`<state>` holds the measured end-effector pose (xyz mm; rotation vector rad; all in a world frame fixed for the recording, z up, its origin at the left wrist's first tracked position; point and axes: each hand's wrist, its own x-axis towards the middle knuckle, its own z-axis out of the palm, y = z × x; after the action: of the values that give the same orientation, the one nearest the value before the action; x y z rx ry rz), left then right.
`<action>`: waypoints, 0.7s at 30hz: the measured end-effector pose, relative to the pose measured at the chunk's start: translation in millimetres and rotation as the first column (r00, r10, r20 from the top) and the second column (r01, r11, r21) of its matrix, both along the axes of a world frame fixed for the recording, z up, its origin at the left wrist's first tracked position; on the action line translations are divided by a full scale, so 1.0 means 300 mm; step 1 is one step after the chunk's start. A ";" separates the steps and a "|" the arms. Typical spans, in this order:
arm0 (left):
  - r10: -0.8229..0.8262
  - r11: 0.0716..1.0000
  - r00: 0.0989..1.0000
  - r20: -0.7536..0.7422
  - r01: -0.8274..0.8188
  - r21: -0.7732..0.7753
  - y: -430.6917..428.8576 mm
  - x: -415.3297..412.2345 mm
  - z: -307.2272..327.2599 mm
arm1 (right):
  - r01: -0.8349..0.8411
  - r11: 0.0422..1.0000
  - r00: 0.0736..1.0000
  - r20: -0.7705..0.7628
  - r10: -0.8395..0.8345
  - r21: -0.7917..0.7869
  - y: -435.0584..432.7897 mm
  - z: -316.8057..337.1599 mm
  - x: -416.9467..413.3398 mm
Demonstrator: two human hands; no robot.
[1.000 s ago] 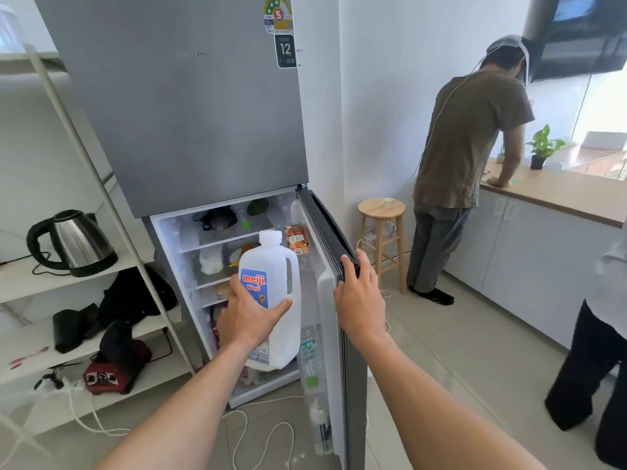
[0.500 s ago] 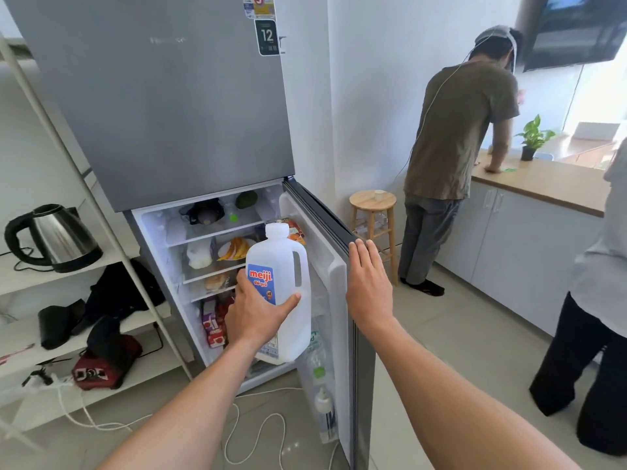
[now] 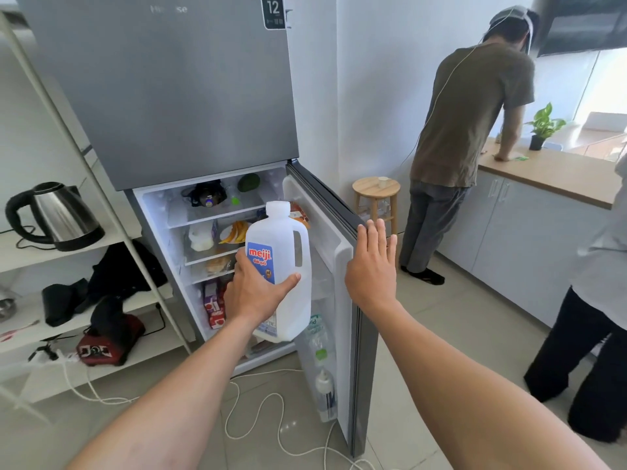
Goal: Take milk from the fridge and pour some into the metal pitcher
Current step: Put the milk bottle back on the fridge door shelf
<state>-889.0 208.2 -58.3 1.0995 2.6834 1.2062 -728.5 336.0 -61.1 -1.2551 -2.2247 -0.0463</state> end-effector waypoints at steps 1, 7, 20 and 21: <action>0.002 1.000 1.000 0.004 -0.002 0.009 -0.003 -0.009 0.000 | 0.030 0.999 0.999 0.021 -0.030 0.019 0.000 -0.002 -0.007; 0.011 0.995 0.992 0.125 -0.024 0.102 -0.041 -0.058 -0.041 | -0.176 0.980 0.981 -0.068 0.183 0.095 -0.049 0.004 -0.104; -0.133 0.991 0.965 0.227 0.132 0.023 -0.183 -0.155 -0.143 | -0.544 0.639 0.838 -0.324 0.439 -0.544 -0.118 -0.078 -0.303; -0.132 0.991 0.962 0.238 0.133 0.012 -0.192 -0.166 -0.153 | -0.541 0.638 0.840 -0.316 0.441 -0.548 -0.120 -0.088 -0.319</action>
<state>-938.8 150.7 -104.2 1.0407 2.3937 1.2231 -824.2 300.1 -87.3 -0.8301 -2.4456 1.0528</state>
